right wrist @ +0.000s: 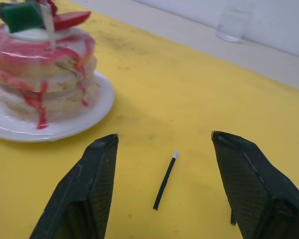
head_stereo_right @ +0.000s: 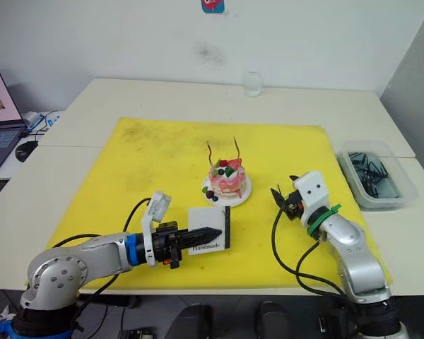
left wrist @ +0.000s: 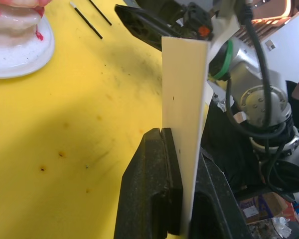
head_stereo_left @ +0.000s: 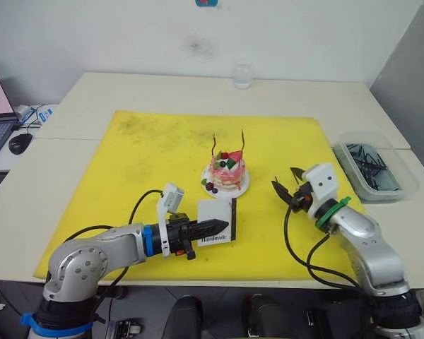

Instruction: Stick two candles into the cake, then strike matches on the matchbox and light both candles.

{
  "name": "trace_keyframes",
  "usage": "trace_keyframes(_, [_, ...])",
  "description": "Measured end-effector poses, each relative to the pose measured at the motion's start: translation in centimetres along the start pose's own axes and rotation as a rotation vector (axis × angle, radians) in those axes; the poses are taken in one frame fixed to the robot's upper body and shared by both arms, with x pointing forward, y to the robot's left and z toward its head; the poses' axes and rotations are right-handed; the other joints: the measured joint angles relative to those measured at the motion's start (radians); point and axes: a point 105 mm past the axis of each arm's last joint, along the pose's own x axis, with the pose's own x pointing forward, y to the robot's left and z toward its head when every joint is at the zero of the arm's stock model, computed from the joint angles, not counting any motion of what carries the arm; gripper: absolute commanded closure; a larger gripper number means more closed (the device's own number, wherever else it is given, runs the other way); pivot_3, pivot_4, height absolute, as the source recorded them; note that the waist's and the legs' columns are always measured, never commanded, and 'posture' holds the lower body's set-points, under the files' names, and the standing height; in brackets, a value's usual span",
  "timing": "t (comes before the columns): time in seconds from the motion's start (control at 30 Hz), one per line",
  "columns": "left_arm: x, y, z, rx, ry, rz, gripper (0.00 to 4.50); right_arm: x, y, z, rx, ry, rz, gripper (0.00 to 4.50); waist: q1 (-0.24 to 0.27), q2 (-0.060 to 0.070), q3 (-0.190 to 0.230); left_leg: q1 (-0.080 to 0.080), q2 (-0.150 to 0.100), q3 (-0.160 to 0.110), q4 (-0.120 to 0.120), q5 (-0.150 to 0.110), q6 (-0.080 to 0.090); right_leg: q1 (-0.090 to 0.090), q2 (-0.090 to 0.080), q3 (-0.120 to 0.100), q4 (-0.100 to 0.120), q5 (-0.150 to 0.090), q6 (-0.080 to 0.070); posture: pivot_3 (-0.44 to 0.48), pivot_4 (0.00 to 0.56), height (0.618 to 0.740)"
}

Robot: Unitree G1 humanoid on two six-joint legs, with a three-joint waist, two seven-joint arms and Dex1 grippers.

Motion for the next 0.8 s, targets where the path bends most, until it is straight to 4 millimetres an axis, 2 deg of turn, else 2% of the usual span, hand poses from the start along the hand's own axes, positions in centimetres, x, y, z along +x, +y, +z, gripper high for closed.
trace_keyframes(0.23, [-0.1,0.1,0.0,0.009,-0.001,0.01,4.5,1.3,0.2,-2.4,0.072,0.048,-0.115,1.35,-0.001,0.0,0.0,0.0,0.0,0.001,0.001,0.0,0.0,0.0,0.0,0.001,0.001,0.0,0.0,0.0,0.15,0.74])
trace_keyframes(0.43, [0.0,0.1,-0.1,0.01,0.006,0.002,4.5,2.3,-0.2,-2.7,0.073,0.064,-0.161,1.35,-0.002,0.0,0.0,0.0,0.0,0.001,0.0,0.0,0.0,0.0,0.0,0.001,0.001,0.0,0.0,0.0,0.15,0.74])
trace_keyframes(0.67, [0.0,0.0,-0.1,0.011,0.009,-0.001,4.5,2.5,-0.1,-3.1,0.088,0.081,-0.198,1.35,-0.007,0.0,0.0,0.0,0.0,0.0,0.0,0.0,0.0,0.0,0.0,0.001,0.002,0.0,0.0,0.0,0.15,0.74])
trace_keyframes(0.77, [0.1,0.1,-0.2,0.012,0.011,0.0,4.5,2.6,0.0,-3.2,0.093,0.088,-0.199,1.94,-0.01,0.0,0.0,0.001,0.0,0.0,0.001,0.0,0.0,0.0,0.0,0.001,0.002,0.0,0.0,0.0,0.15,0.74])
trace_keyframes(0.8, [0.1,0.1,-0.2,0.012,0.013,-0.001,4.5,2.7,0.1,-3.2,0.097,0.094,-0.197,2.27,-0.01,0.0,0.0,0.001,0.0,0.0,0.001,0.0,0.0,0.0,0.0,0.001,0.002,0.0,0.0,0.0,0.15,0.74])
